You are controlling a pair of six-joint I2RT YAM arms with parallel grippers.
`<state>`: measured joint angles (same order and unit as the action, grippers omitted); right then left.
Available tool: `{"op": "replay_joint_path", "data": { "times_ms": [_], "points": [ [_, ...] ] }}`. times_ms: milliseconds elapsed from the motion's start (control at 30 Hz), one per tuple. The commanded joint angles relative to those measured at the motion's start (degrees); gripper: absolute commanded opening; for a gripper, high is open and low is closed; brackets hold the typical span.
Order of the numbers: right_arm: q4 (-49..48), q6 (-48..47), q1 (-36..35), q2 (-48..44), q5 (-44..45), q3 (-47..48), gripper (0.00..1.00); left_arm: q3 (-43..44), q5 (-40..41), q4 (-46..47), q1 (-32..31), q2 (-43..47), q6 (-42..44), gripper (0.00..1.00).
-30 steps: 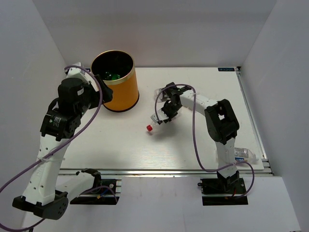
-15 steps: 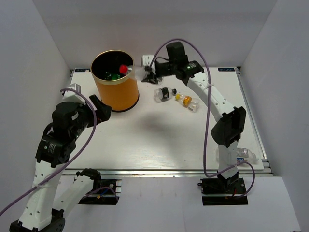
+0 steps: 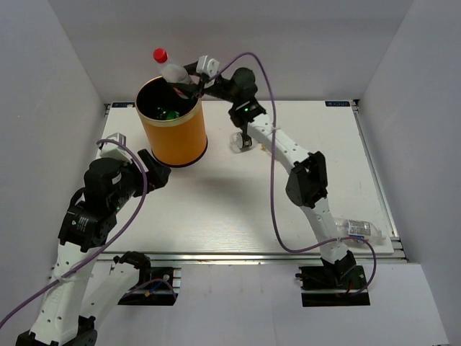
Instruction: Put the plastic bottles in the bin
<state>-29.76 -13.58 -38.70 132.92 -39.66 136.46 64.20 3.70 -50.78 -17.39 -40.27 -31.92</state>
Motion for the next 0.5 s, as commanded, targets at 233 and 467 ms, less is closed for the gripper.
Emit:
{"op": "replay_joint_path", "data": {
  "times_ms": [233,467],
  "points": [
    [-17.52,-0.21,-3.23,9.54,7.31,-0.06,0.90,-3.38,-11.08,4.81,-0.19,-2.52,1.25,1.00],
    [-19.46,0.13,-2.00,1.57,9.15,-4.36,0.90,-5.32,-20.30,15.60,-0.19,-8.85,2.39,1.00]
  ]
}}
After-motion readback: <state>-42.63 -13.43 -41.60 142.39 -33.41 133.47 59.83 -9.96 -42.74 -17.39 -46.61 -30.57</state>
